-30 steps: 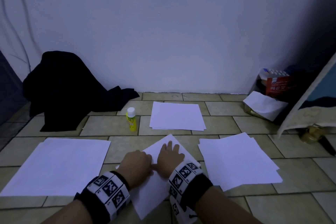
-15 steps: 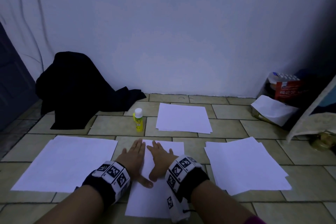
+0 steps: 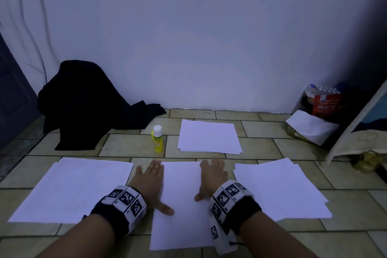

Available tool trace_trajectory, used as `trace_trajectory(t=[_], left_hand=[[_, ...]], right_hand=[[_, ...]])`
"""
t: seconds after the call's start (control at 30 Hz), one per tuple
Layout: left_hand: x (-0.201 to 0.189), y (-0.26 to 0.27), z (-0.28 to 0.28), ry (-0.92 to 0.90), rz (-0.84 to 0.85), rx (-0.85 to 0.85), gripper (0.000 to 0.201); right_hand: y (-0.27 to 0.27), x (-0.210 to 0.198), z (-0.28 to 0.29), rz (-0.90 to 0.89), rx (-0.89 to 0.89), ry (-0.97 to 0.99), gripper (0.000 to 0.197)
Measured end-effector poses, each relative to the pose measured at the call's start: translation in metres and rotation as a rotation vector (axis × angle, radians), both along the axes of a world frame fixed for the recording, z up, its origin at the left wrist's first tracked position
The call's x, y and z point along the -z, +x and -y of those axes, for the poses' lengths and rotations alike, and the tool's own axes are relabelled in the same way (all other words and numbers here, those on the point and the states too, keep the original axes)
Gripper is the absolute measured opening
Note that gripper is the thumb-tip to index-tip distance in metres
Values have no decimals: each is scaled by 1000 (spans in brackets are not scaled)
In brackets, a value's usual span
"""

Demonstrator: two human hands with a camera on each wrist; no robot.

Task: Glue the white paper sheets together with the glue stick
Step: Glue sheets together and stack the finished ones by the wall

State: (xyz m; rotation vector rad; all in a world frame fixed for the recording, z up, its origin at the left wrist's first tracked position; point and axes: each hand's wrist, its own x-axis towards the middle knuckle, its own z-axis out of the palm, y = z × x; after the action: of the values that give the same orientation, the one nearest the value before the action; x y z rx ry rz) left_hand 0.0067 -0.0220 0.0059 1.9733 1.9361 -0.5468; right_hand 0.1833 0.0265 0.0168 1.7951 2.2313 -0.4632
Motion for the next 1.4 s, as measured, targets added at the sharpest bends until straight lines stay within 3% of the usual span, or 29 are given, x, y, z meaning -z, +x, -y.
trace_trajectory(t=[0.13,0.23,0.33,0.43,0.57,0.7,0.87,1.27,1.4], left_hand=[[-12,5,2,211,-68,-27,96],[-14,10,6,234,35,50,65],[-18,10,9,233,56,89,56],[-20,4,11,219,34,94,67],[-10,-10,10,74,85,55,104],[1,-18,9,-9,49,78,116],[7,-26,8,-74,128,76,154],[9,-20,7,-97,127,47,165],[10,-19,6,-114,124,37,171]], right_hand=[[-5,0,6,3,-72,98,47],[-15,4,13,-64,-82,45,43],[-25,9,18,-79,-145,16,53],[-30,6,19,-89,-253,-33,64],[-29,1,17,-83,-368,-109,84],[-3,0,2,17,-331,-204,112],[36,0,-10,82,-185,-204,135],[47,-14,0,-117,-48,-157,148],[55,-9,3,-322,-66,-141,150]])
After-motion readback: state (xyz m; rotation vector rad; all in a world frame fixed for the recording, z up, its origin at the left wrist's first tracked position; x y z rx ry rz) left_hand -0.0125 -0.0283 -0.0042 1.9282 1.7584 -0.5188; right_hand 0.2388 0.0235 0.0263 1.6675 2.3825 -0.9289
